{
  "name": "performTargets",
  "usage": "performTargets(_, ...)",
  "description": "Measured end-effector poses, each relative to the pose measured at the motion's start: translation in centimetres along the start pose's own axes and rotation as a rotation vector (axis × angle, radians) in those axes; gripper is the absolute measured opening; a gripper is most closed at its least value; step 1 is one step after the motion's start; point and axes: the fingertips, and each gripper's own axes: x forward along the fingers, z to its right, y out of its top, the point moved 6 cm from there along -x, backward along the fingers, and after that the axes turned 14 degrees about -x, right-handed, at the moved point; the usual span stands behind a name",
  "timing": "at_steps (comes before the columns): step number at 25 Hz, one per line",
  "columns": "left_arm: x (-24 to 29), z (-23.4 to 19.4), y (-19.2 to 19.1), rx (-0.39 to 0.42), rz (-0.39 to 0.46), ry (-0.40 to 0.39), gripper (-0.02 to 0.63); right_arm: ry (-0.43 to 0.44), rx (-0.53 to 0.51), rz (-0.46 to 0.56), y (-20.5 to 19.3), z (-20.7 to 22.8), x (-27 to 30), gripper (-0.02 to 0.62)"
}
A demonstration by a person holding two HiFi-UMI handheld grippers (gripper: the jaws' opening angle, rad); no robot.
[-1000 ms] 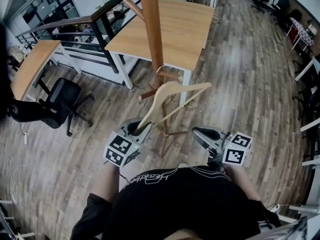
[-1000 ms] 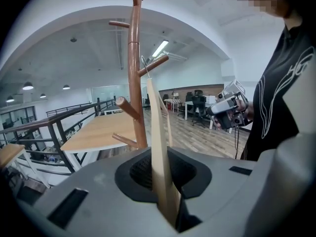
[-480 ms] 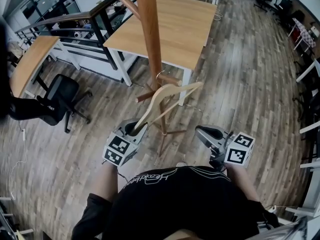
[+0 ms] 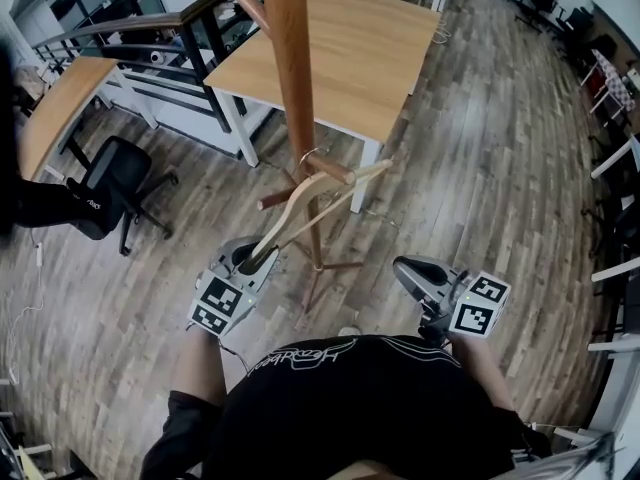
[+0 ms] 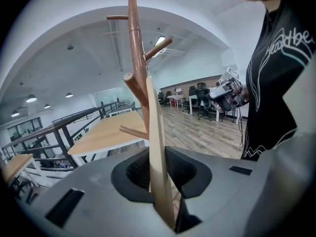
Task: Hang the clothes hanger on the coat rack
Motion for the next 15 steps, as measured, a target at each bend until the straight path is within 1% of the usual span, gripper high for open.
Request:
performTargets(3,-0.1,0.3,0.2,-0.022,0.016,0.024,0.051,0.012,0.013,-0.013,-0.3,1.1,-0.5,0.041)
performTargets(7,-0.6,0.7,0.6,-0.019,0.033,0.072,0.144,0.039,0.034,-0.038,-0.6,3.0,-0.7,0.041)
performTargets(9,-1.0,1.0,1.1,-0.016,0.056,0.095,0.183,0.053,0.034,-0.044,-0.5,3.8,-0.6,0.04)
performTargets(10,-1.4,1.2,1.4,-0.018,0.073,0.105,0.196,0.062,0.033,-0.043,-0.5,4.1,-0.5,0.04)
performTargets(12,-2.4,1.9,2.3,-0.025,0.116,0.121,0.196,0.083,0.033,-0.041,-0.4,4.3,-0.3,0.041)
performTargets(14,-4.0,2.5,3.3,-0.044,0.18,0.146,0.196,0.102,0.026,-0.048,-0.5,4.2,-0.1,0.04)
performTargets(15,-4.8,2.6,3.8,-0.071,0.225,0.163,0.196,0.108,0.02,-0.053,-0.6,4.1,-0.1,0.04)
